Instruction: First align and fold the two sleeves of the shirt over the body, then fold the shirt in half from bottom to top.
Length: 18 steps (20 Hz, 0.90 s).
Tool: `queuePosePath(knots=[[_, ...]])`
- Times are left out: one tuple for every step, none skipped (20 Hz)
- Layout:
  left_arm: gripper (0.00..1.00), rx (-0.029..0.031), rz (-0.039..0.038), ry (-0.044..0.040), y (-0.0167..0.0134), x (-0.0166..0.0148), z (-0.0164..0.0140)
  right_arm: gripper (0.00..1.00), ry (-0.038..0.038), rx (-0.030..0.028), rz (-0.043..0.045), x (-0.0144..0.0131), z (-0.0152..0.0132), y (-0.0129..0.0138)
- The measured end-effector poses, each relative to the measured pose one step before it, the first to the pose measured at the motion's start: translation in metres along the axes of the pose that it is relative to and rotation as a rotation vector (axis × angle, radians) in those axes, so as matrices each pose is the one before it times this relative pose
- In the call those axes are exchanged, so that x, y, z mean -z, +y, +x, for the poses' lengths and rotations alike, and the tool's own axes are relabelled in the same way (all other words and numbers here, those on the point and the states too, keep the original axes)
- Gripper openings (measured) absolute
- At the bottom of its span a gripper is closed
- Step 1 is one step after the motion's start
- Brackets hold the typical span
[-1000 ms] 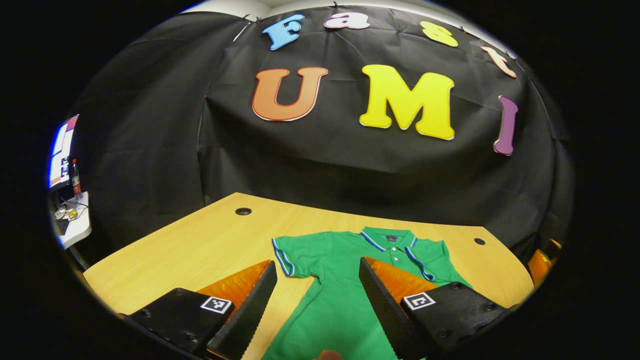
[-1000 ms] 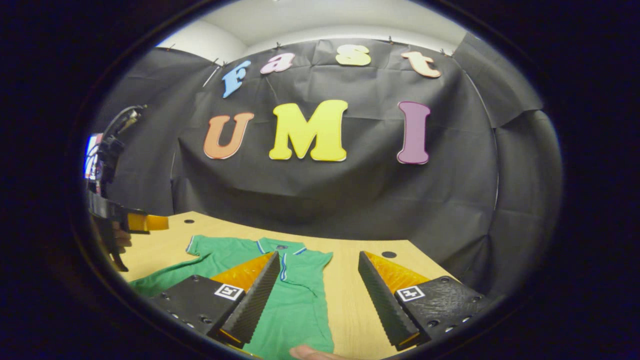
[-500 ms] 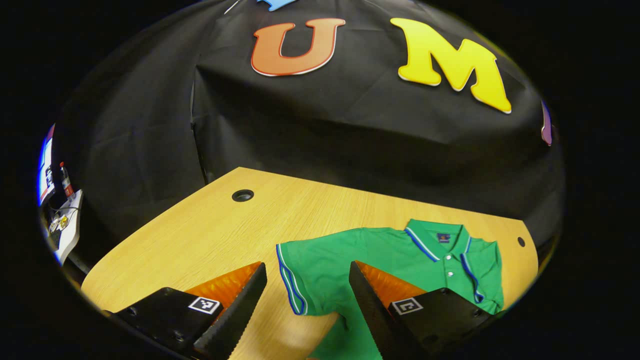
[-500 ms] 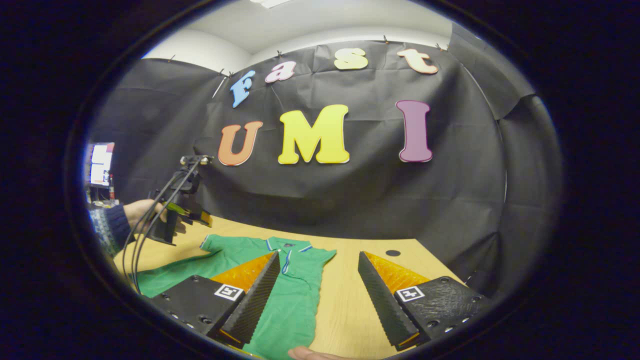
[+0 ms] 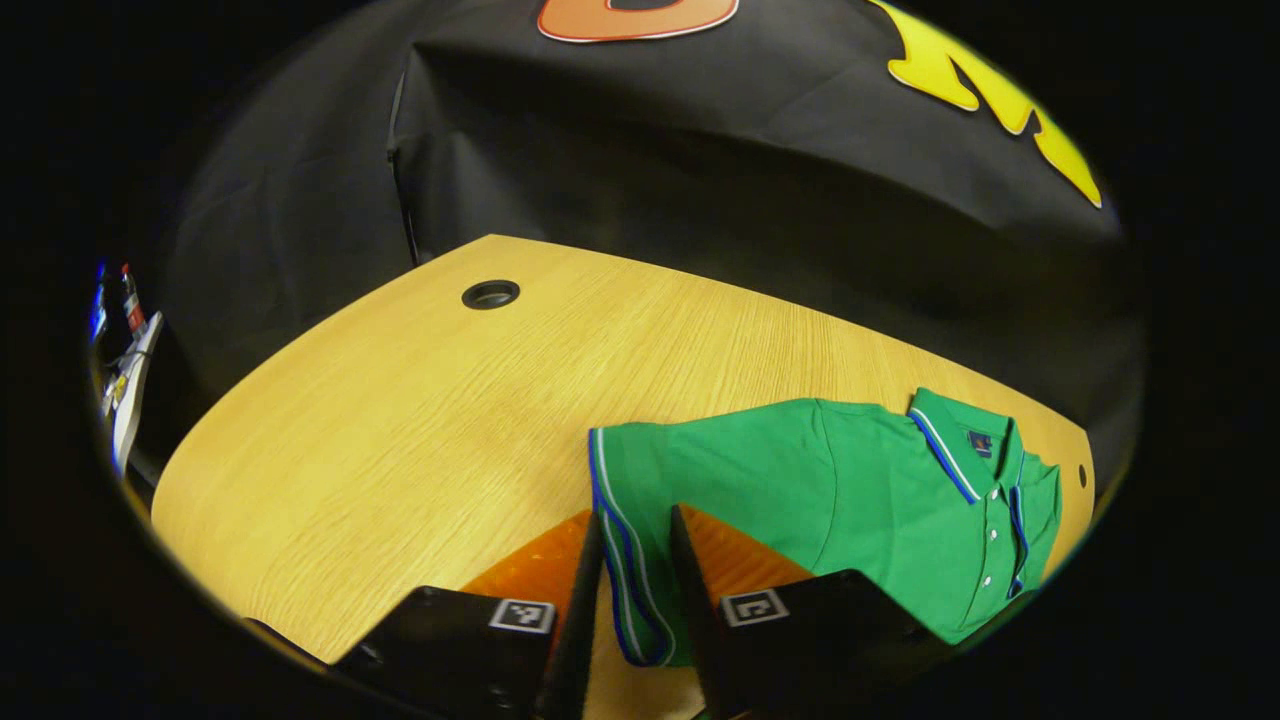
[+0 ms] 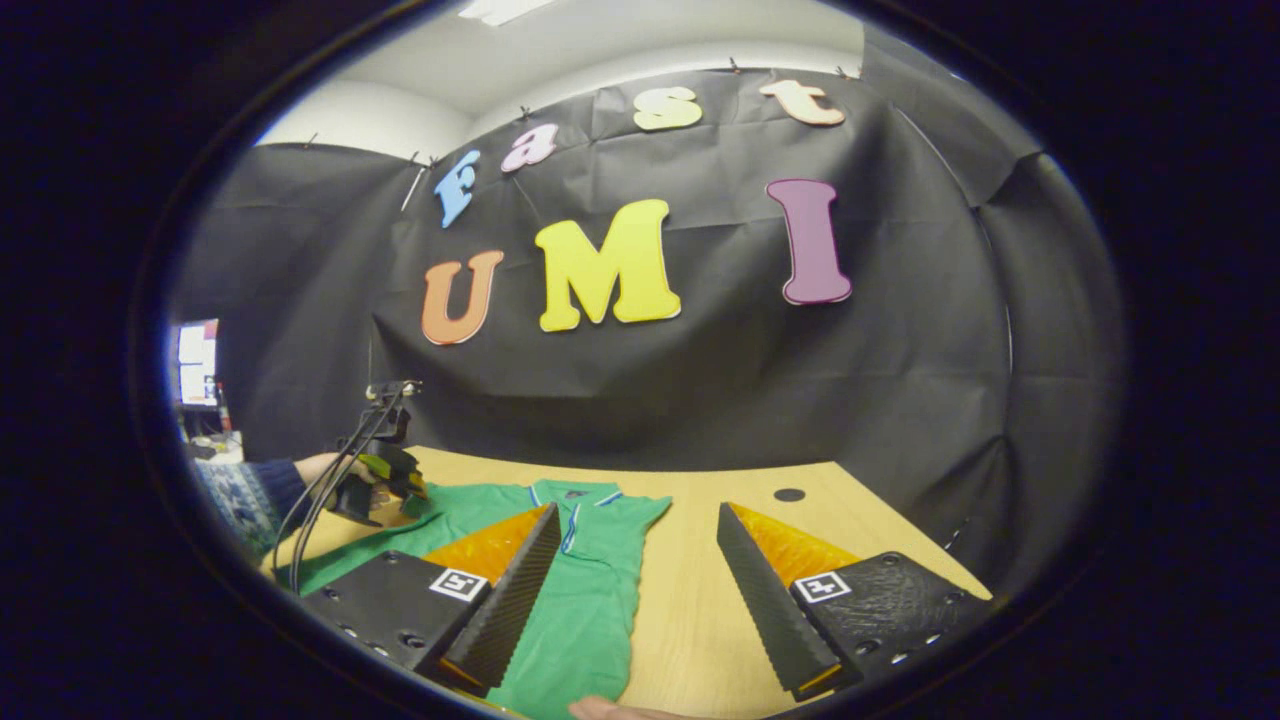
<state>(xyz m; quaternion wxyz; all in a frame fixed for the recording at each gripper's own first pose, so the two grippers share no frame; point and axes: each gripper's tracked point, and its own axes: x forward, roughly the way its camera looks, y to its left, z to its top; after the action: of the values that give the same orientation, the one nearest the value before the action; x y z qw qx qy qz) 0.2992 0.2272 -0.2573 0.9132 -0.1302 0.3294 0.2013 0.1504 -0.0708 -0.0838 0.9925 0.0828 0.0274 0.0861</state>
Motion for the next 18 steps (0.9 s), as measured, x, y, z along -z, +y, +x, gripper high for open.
queuePosePath(knots=[[0.37, 0.01320, -0.02636, -0.01903, 0.00045, -0.00475, 0.00304, 0.96, 0.00575, 0.01439, 0.00936, -0.00031, 0.00083, -0.00497], [0.26, 0.01396, -0.01674, -0.00080, 0.00227, -0.00007, 0.00177, 0.96, 0.00027, 0.01754, 0.00862, -0.00044, 0.00031, -0.00560], [0.18, 0.01017, -0.01262, 0.00879, -0.00019, 0.00052, -0.00123, 0.95, -0.00158, 0.01251, 0.01442, -0.00173, 0.00029, -0.00422], [0.11, 0.00909, 0.00522, 0.00298, 0.00035, -0.00036, -0.00001, 0.96, -0.00096, 0.00586, 0.01826, 0.00006, 0.00088, -0.00169], [0.09, 0.00151, 0.01337, 0.00213, -0.00070, -0.00034, -0.00181, 0.91, -0.00103, 0.00421, 0.01880, -0.00158, 0.00146, -0.00172], [0.07, 0.00517, 0.01093, -0.00457, -0.00266, -0.00301, -0.00090, 0.95, -0.00142, 0.01129, 0.01434, -0.00105, -0.00040, -0.00399], [0.07, -0.00724, 0.01666, -0.00914, -0.00071, -0.00472, -0.00284, 0.91, -0.00003, 0.01814, 0.00818, -0.00094, 0.00168, -0.00482], [0.07, -0.00243, 0.01256, -0.01055, -0.00268, -0.00475, -0.00179, 0.95, 0.00194, 0.02042, 0.00285, 0.00040, -0.00027, -0.00518], [0.07, 0.00112, 0.01295, -0.01030, -0.00485, -0.00447, -0.00270, 0.96, 0.00286, 0.01673, -0.00277, 0.00039, 0.00179, -0.00325], [0.07, -0.00423, 0.01815, -0.01191, -0.00461, -0.00423, -0.00295, 0.91, 0.00448, 0.01183, -0.00824, 0.00270, 0.00119, -0.00095], [0.07, 0.00025, 0.02042, -0.00936, -0.00542, -0.00436, -0.00253, 0.96, 0.00582, 0.00491, -0.01184, 0.00174, 0.00066, 0.00037], [0.07, -0.00405, 0.02535, -0.00713, -0.00620, -0.00354, -0.00372, 0.96, 0.00589, -0.00276, -0.01347, 0.00277, 0.00101, 0.00273], [0.07, -0.00521, 0.03110, -0.00471, -0.00695, -0.00242, -0.00129, 0.96, 0.00651, -0.00947, -0.01485, 0.00230, 0.00100, 0.00410], [0.07, -0.00479, 0.04009, -0.00477, -0.00938, -0.00226, -0.00248, 0.95, 0.00557, -0.01073, -0.01633, 0.00258, 0.00050, 0.00466], [0.07, -0.00656, 0.04121, -0.00387, -0.00851, -0.00224, -0.00239, 0.95, 0.00415, -0.00868, -0.01823, 0.00111, 0.00129, 0.00363], [0.07, -0.01218, 0.03642, -0.00533, -0.00758, -0.00183, -0.00131, 0.95, 0.00165, -0.00529, -0.02043, 0.00208, -0.00029, 0.00258], [0.07, -0.00421, 0.03791, -0.00228, -0.01092, -0.00012, -0.00274, 0.95, -0.00113, -0.00057, -0.02072, -0.00018, -0.00039, 0.00097], [0.07, -0.01129, 0.03292, -0.01340, -0.00911, -0.00238, -0.00102, 0.96, -0.00334, 0.00347, -0.01978, 0.00049, -0.00084, 0.00050]])
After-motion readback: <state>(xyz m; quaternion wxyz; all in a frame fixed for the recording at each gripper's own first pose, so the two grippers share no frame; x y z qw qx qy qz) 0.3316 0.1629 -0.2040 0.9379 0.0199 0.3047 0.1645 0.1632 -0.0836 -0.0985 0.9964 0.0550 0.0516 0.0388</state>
